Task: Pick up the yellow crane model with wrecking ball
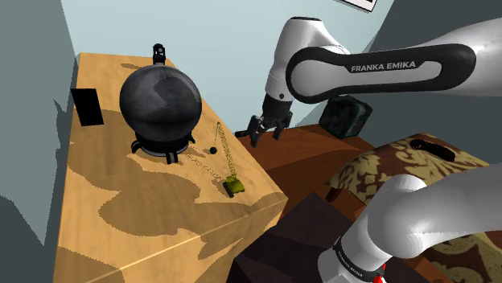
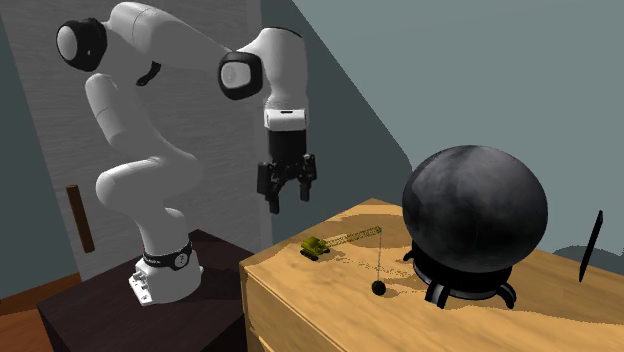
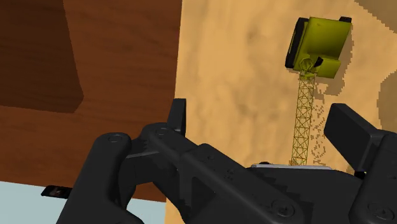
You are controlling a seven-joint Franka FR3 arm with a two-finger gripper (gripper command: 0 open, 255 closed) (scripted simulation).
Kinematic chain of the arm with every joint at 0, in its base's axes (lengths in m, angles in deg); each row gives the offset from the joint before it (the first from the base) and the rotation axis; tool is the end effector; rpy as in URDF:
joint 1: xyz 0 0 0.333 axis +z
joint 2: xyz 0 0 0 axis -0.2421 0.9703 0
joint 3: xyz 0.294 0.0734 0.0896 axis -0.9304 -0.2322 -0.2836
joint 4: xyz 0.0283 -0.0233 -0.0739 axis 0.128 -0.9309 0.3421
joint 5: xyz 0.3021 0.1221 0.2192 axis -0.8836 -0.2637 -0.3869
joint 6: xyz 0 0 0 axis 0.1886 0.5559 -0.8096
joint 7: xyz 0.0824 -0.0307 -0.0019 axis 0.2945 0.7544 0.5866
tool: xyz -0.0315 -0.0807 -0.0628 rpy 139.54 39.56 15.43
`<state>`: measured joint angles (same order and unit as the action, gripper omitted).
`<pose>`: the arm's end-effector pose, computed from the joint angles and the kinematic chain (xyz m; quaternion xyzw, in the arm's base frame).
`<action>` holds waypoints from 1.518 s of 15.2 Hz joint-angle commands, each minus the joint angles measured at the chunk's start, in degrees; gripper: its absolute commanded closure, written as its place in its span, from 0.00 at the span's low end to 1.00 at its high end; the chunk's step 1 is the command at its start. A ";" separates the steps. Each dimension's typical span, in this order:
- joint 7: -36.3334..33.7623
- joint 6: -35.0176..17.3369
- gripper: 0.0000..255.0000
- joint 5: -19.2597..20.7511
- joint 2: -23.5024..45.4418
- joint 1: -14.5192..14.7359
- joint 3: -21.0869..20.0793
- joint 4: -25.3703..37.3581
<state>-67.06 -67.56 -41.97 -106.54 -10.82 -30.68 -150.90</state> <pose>0.3689 0.0907 0.4760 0.9979 -0.0532 0.0300 0.0208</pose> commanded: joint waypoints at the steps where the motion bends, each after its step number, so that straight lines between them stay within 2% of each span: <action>1: -2.94 -4.41 0.00 -0.40 3.54 -0.04 -1.77 0.36; 7: -12.53 -15.66 0.00 0.98 14.97 -0.87 -7.20 3.64; 17: -14.58 -22.85 0.00 2.45 19.27 -1.34 -8.29 0.84; 18: -14.54 -22.74 1.00 2.36 19.04 -1.29 -8.28 0.73; 23: -14.50 -22.74 1.00 2.35 19.02 -1.29 -8.26 0.72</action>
<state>-81.56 -90.29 -39.64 -87.54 -12.10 -38.94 -150.16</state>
